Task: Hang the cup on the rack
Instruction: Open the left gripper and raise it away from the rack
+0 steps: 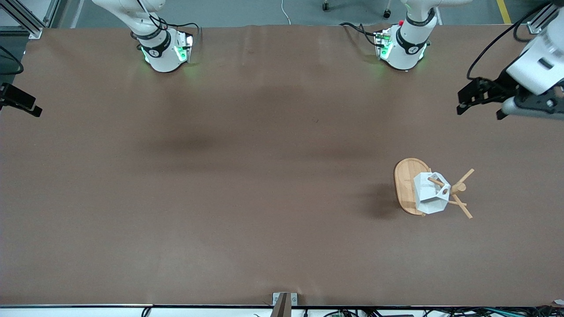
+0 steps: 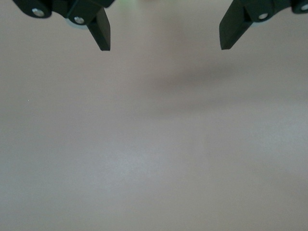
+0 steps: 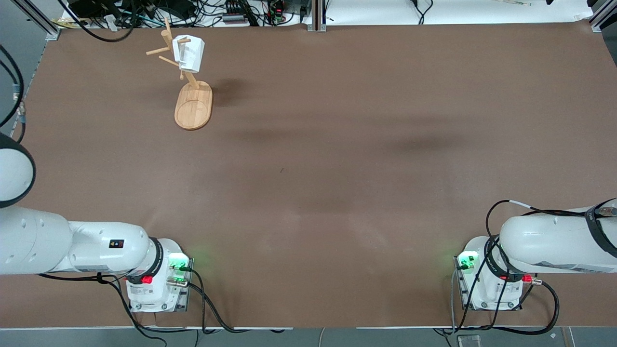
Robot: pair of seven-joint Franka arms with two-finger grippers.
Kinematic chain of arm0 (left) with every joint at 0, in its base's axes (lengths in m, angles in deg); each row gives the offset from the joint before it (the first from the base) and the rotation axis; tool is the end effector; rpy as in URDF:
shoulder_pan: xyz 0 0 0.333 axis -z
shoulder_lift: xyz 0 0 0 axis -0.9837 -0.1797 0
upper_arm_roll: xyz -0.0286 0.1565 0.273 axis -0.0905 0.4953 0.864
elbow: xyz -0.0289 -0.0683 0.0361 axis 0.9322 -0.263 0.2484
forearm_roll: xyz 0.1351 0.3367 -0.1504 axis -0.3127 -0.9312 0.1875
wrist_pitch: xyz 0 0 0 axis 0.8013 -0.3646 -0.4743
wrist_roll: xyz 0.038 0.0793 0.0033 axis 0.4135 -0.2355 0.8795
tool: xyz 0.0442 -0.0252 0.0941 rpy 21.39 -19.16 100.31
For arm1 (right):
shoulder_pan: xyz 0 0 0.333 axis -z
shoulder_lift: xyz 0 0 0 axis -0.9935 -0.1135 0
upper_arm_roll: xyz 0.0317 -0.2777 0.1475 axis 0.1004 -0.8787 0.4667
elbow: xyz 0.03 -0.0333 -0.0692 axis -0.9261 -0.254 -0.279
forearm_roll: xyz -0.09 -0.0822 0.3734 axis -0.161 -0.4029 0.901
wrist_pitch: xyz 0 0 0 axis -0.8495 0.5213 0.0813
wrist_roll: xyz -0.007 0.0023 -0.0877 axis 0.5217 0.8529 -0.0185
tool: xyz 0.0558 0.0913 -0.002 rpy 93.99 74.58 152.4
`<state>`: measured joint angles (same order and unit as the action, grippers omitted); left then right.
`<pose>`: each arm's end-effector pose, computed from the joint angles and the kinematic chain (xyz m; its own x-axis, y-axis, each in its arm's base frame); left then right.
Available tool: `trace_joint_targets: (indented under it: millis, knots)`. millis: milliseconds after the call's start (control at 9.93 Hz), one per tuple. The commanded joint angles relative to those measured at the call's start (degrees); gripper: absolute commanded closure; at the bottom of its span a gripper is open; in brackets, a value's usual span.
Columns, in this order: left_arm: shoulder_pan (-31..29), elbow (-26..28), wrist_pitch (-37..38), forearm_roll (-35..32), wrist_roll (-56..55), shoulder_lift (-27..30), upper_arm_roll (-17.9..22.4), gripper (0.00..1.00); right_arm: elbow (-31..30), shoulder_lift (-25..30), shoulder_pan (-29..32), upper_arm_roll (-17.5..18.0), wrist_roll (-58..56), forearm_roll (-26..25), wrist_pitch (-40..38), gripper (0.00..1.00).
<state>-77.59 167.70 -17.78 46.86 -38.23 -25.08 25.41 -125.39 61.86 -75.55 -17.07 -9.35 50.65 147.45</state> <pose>0.5277 -0.0654 0.6499 0.9894 -0.1191 0.0833 -0.1236 -0.9911 0.0504 0.5417 -0.0633 0.6552 0.9900 -0.1393 -0.0208 -0.1392 -0.9903 0.0036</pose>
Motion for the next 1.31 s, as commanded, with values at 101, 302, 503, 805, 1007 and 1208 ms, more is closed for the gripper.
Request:
trace_joint_targets:
  millis: [101,302,503,805,1007,1208]
  knots:
    - [1.6,-10.2,8.7,-1.3,-0.3,-4.1,1.1,0.0,0.6,-0.1,-1.6,-1.4,-0.6,-0.8,-0.4,0.0]
    - [1.4,-10.3,9.3,-1.4,-1.3,-4.1,1.0,0.0,0.6,-0.1,-1.2,-1.7,-0.6,-0.6,-0.3,0.0]
    - [1.4,-9.0,10.1,-1.7,-5.6,-3.8,0.5,0.0,0.6,-0.1,-1.2,-1.7,-0.6,-0.6,-0.3,0.0]
    - [1.3,-6.9,10.3,-1.7,-5.9,-2.4,-0.3,0.0,0.6,-0.1,-1.2,-1.7,-0.6,-0.6,-0.4,0.0]
    - [1.3,-5.6,10.3,-3.4,-4.4,-1.4,-0.4,0.0,0.6,-0.1,-1.2,-1.7,-0.6,-0.6,-0.4,0.0]
    - [1.1,-5.6,10.3,-3.7,-4.4,-1.3,-0.9,0.0,0.6,-0.1,-1.3,-1.7,-0.6,-0.6,-0.4,0.0]
